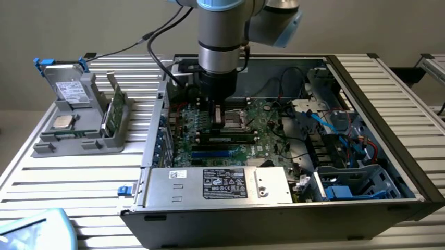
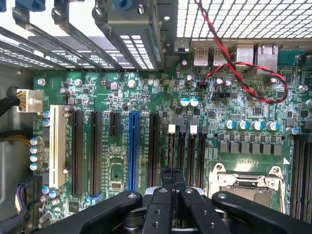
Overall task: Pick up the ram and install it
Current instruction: 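Press down the ram until it locks into place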
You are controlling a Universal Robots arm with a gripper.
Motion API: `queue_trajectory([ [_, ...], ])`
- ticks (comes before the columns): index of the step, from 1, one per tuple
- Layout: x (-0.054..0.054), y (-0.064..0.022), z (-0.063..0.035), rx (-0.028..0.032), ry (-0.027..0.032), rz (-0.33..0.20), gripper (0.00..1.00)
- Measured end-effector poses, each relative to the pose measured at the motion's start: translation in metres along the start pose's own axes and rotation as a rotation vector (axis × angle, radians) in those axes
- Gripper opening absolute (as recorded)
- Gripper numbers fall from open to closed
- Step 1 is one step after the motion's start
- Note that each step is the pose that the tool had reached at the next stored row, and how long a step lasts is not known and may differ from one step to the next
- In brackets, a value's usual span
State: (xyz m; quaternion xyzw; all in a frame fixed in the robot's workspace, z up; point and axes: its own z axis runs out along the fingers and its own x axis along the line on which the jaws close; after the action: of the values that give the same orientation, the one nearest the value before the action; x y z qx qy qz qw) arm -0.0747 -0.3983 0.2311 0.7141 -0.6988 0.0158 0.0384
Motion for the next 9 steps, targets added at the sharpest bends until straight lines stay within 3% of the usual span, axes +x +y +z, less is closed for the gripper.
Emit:
queue_trajectory([
  [9, -0.0005, 0.0006, 0.0055, 0.0054, -0.0038, 0.0, 0.11],
])
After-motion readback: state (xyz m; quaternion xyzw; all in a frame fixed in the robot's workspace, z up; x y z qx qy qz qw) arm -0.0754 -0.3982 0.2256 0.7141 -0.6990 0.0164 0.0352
